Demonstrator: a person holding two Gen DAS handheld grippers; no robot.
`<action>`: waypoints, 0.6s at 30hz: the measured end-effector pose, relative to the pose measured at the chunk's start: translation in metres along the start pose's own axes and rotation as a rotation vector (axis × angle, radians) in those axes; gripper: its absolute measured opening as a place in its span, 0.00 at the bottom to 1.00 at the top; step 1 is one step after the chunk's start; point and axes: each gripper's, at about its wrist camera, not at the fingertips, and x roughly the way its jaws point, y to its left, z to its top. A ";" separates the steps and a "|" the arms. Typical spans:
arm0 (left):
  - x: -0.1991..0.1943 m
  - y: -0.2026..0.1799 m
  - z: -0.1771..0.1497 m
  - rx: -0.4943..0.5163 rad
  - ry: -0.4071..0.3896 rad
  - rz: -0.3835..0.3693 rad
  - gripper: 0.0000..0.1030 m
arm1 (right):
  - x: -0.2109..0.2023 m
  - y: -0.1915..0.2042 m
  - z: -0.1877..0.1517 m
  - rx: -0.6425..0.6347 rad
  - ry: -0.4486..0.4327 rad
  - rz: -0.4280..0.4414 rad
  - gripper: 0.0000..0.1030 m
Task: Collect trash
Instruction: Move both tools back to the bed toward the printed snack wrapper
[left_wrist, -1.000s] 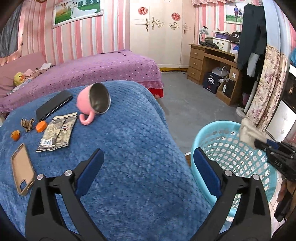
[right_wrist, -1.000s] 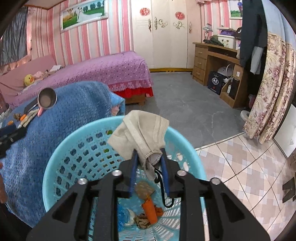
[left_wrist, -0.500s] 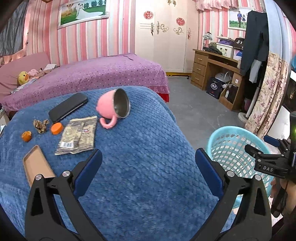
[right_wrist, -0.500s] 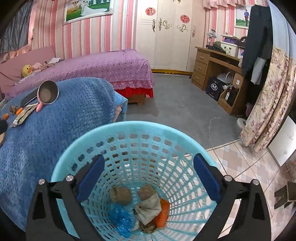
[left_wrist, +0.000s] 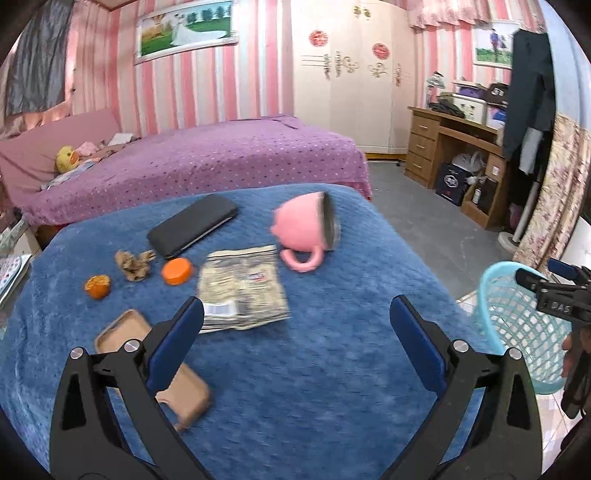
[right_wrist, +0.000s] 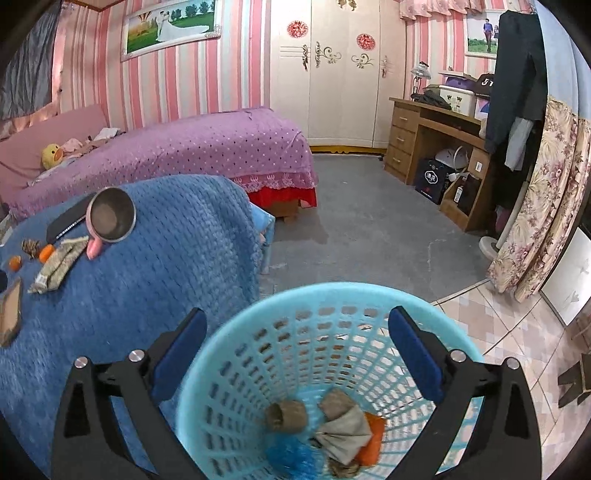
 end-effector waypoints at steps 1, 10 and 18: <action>0.002 0.009 0.000 -0.016 0.004 0.007 0.95 | 0.001 0.004 0.001 0.006 -0.001 0.001 0.94; 0.007 0.067 0.006 -0.019 0.026 0.063 0.95 | 0.008 0.059 0.009 0.033 0.004 0.047 0.94; 0.013 0.129 -0.002 -0.059 0.076 0.123 0.95 | 0.014 0.131 0.010 -0.047 0.010 0.099 0.94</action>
